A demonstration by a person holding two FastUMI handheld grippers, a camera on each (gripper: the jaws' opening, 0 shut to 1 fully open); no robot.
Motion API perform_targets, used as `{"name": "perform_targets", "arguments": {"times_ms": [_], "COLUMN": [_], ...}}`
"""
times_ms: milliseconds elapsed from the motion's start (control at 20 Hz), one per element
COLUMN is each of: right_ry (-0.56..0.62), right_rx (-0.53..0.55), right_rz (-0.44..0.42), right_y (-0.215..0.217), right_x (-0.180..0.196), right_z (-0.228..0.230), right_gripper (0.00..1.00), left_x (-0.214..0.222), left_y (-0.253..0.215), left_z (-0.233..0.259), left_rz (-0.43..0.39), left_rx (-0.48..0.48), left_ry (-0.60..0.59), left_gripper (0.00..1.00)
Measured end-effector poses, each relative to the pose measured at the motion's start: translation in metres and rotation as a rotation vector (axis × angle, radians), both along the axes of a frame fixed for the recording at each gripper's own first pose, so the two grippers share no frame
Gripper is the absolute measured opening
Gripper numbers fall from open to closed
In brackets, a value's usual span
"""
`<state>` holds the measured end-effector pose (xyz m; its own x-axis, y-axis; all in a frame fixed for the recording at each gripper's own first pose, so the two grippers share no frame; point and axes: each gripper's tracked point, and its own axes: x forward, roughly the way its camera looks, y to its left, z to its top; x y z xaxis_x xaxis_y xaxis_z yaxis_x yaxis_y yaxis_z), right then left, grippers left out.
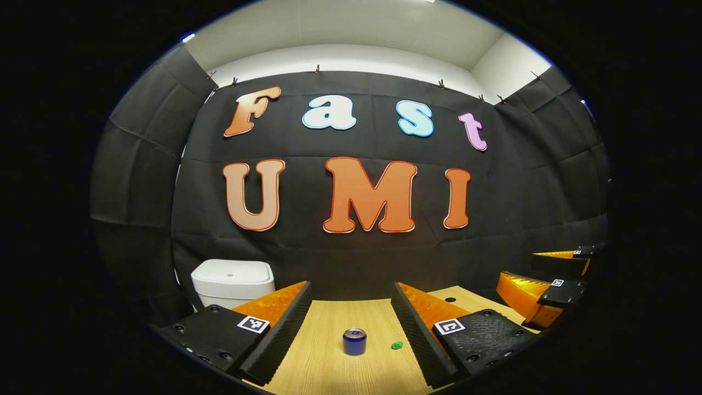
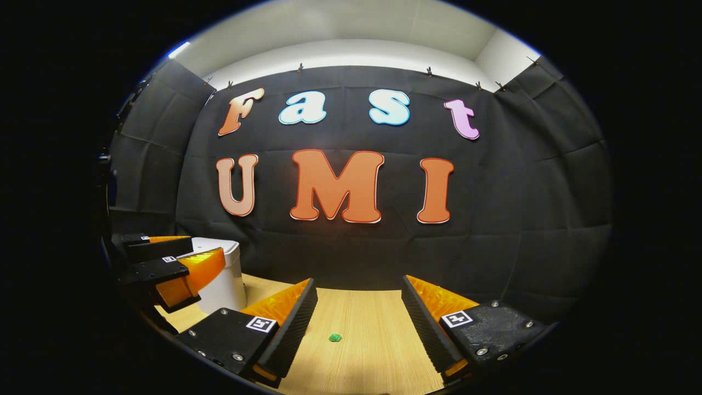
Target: Press the lid of the desktop garbage bin to open it, pick up the crumpled paper on the desktop and throw it into the bin, then pick up the pop can on the desktop and drop it into the bin, and finally close the garbage bin lid.
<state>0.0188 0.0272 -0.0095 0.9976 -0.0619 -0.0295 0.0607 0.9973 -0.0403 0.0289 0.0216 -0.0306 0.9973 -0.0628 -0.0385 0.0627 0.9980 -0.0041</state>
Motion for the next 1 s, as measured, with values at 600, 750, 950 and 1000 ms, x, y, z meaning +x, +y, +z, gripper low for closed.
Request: {"name": "perform_targets", "arguments": {"times_ms": [600, 750, 950, 1000], "right_ry": [0.024, 0.033, 0.059, 0.067], "right_rx": [0.010, 0.013, 0.020, 0.021], "right_rz": [0.052, 0.098, 0.168, 0.184], "right_y": [-0.014, -0.018, -0.018, -0.016], "right_x": [0.014, 0.017, 0.019, 0.021], "right_z": [-0.015, -0.019, -0.028, -0.030], "right_gripper": [0.94, 0.93, 0.93, 0.93], "left_x": [0.002, -0.002, -0.014, -0.016], "left_y": [-0.002, 0.000, 0.009, 0.013], "left_z": [-0.008, -0.008, -0.002, 0.001], "left_rz": [0.077, 0.132, 0.208, 0.221], "left_rx": [0.050, 0.059, 0.066, 0.064], "left_ry": [0.006, 0.009, 0.017, 0.026], "left_gripper": [0.93, 0.93, 0.93, 0.93]}}
